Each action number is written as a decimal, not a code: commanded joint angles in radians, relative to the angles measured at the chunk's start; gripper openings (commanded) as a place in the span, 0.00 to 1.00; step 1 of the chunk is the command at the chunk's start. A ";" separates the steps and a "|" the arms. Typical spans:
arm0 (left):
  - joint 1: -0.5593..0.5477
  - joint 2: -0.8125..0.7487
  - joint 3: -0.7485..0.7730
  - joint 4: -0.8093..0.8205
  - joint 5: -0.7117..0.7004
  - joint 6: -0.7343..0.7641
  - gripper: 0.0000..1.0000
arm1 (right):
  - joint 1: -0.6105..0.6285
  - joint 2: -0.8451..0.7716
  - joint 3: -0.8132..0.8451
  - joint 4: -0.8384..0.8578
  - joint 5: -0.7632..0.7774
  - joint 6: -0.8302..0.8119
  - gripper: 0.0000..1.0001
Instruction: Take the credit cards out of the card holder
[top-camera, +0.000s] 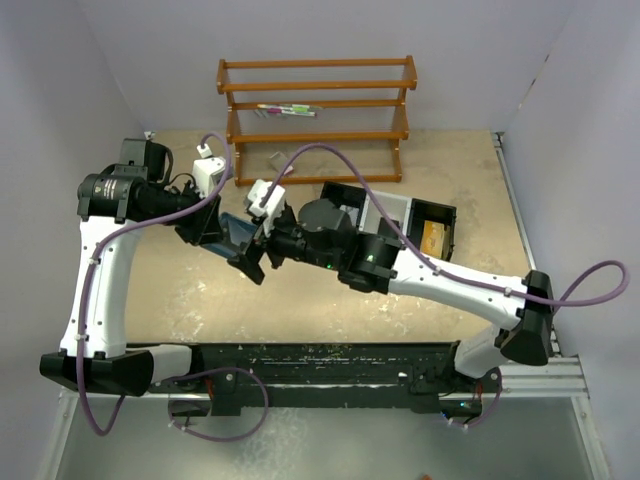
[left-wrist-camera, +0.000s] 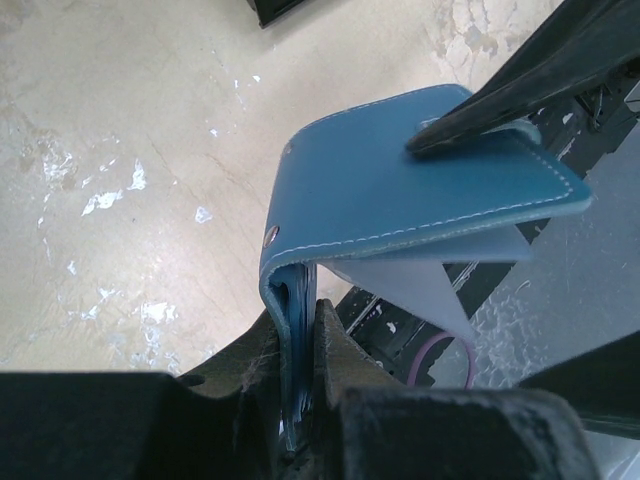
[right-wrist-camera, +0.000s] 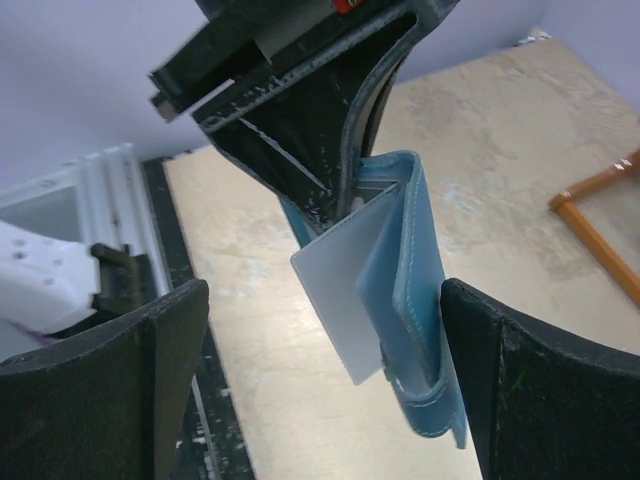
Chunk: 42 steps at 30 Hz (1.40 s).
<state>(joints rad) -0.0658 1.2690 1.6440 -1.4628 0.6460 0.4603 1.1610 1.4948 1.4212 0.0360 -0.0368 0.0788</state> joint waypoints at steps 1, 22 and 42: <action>-0.002 -0.004 0.050 -0.003 0.036 0.011 0.01 | 0.060 0.039 0.067 -0.009 0.290 -0.104 1.00; -0.003 -0.083 0.086 -0.031 0.216 0.095 0.06 | 0.091 -0.011 0.164 -0.175 0.450 -0.111 0.13; -0.002 -0.348 -0.199 0.390 0.462 -0.226 0.77 | -0.067 -0.233 0.060 -0.100 0.131 0.413 0.00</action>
<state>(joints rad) -0.0677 0.9592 1.5085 -1.2373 0.9985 0.3534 1.1347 1.3705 1.5143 -0.2100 0.1623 0.2913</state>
